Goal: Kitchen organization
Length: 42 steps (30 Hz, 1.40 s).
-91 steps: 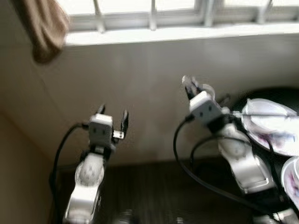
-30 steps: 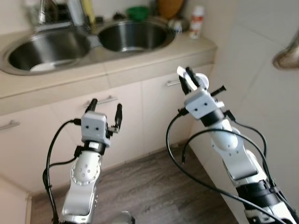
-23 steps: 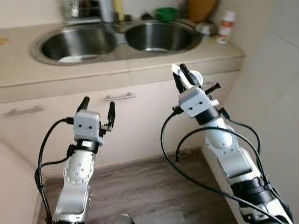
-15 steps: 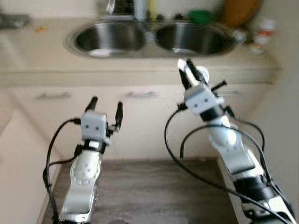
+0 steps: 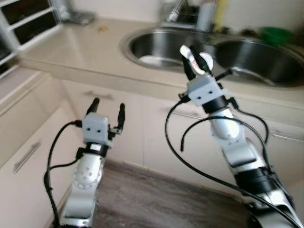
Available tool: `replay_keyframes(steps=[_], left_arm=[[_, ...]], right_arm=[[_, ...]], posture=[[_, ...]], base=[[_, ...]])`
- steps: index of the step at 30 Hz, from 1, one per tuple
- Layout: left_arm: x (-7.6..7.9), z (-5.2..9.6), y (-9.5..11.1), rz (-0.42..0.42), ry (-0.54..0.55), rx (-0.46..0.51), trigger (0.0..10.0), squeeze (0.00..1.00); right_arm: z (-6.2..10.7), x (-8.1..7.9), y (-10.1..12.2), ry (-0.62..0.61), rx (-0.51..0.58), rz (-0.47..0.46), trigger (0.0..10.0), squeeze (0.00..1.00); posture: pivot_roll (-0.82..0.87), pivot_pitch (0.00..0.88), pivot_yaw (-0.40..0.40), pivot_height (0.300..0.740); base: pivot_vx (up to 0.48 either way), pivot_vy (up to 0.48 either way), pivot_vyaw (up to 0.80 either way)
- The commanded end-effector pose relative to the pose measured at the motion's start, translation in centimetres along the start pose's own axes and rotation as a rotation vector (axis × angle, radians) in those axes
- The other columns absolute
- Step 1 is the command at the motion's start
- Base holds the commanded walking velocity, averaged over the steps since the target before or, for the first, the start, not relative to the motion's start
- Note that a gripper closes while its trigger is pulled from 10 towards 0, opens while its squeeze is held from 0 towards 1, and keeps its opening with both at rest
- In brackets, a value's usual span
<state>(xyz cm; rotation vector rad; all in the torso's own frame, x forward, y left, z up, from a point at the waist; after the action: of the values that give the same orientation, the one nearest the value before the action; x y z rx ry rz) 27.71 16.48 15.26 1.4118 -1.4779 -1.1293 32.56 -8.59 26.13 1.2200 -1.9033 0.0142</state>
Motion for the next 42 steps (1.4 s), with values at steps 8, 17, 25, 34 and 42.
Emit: replay_keyframes(steps=[8, 17, 25, 34, 42], left_arm=[[0.6, -0.1, 0.4, 0.014, -0.015, 0.014, 10.0, 0.0], [0.7, -0.1, 0.3, 0.015, -0.018, 0.01, 10.0, 0.0], [0.6, -0.2, 0.4, 0.014, -0.022, 0.011, 10.0, 0.0], [0.7, -0.2, 0.4, 0.013, -0.023, 0.012, 10.0, 0.0], [0.8, -0.3, 0.6, 0.006, -0.023, 0.022, 10.0, 0.0]], right_arm=[[-1.0, 1.9, -2.1, -0.092, -0.1, -0.027, 0.0, 0.0], [-1.0, 2.5, -2.8, -0.135, -0.131, -0.039, 0.0, 0.0], [-1.0, 3.0, -3.0, -0.156, -0.133, -0.007, 0.0, 0.0], [-1.0, 1.8, -3.4, -0.102, -0.157, -0.064, 0.0, 0.0], [-1.0, 0.4, -4.7, -0.061, -0.254, -0.181, 2.4, 0.0]], posture=[[0.03, 0.02, -0.037, 0.74], [0.03, 0.025, -0.034, 0.74], [0.03, 0.024, -0.033, 0.74], [0.03, 0.025, -0.033, 0.74], [0.04, 0.026, -0.035, 0.74]], base=[[0.304, 0.0, 0.0], [0.289, 0.0, -0.8], [0.258, 0.0, -0.8], [0.168, 0.0, -0.18], [0.0, 0.0, 0.0]])
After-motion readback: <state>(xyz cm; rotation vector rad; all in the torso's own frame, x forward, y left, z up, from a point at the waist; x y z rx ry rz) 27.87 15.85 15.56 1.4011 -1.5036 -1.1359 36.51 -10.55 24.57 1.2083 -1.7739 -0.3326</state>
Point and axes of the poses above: a point about 5 cm out from each wrist's last joint towards the gripper, its own z axis pointing back from the gripper into the wrist, its own y axis along the axis of the wrist's last joint, x = y × z, the point moved 2 cm from there along -z, pointing out of the wrist towards the gripper, and after that the axes turned 9 degrees about z, right-handed, at the moved point
